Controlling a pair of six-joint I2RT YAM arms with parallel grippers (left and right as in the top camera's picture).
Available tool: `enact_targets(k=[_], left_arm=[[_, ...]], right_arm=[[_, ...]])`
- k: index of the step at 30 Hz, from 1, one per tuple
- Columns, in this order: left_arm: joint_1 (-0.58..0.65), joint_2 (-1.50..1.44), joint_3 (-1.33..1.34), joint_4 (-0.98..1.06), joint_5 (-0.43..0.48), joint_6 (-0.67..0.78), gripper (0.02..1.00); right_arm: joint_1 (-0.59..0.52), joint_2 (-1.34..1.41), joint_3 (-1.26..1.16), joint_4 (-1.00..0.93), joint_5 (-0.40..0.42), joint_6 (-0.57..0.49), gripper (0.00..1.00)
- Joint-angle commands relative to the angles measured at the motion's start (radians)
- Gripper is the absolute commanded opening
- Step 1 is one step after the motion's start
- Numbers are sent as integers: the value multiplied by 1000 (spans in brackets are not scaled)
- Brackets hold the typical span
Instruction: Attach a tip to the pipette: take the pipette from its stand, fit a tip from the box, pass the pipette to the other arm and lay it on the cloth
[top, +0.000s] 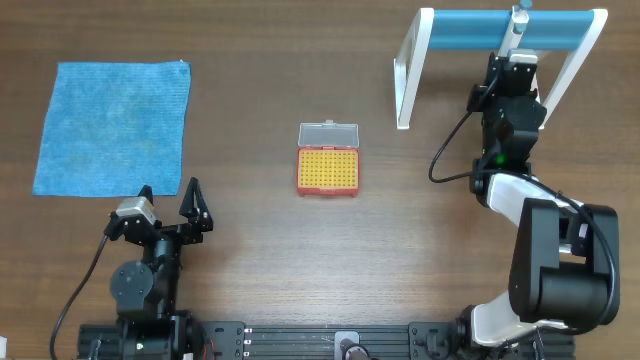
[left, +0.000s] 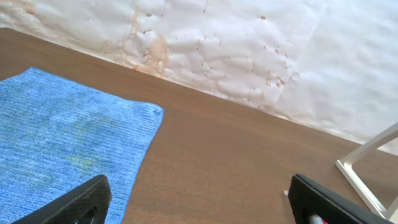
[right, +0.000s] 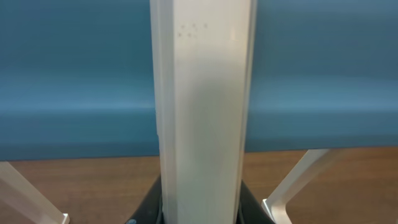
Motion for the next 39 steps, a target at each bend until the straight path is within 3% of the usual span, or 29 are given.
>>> enact_targets(k=[1, 9, 10, 13, 14, 20, 24, 29, 35, 39], left_arm=[[2, -6, -3, -3, 1, 10, 923], [2, -6, -3, -3, 1, 10, 921], [2, -6, -3, -3, 1, 10, 921], [2, -6, -3, -3, 1, 10, 923], [2, -6, -3, -2, 1, 10, 921], [2, -6, -3, -3, 1, 10, 921], [2, -6, -3, -3, 1, 10, 921], [2, -6, -3, -3, 1, 10, 921], [2, -6, -3, -3, 1, 10, 921], [2, -6, -3, -3, 1, 10, 921]], right_arm=[[5, -125, -31, -8, -6, 5, 77], [44, -383, -203, -41, -7, 14, 77], [70, -430, -226, -41, -37, 26, 77], [190, -575, -288, -40, -253, 130, 82], [238, -602, -305, -33, -272, 176, 77], [504, -483, -358, 194, -270, 195, 77], [642, -175, -357, 508, -272, 195, 77], [707, -35, -312, 504, -280, 195, 80], [707, 32, -264, 503, -278, 139, 77], [694, 68, -249, 502, -233, 97, 77]])
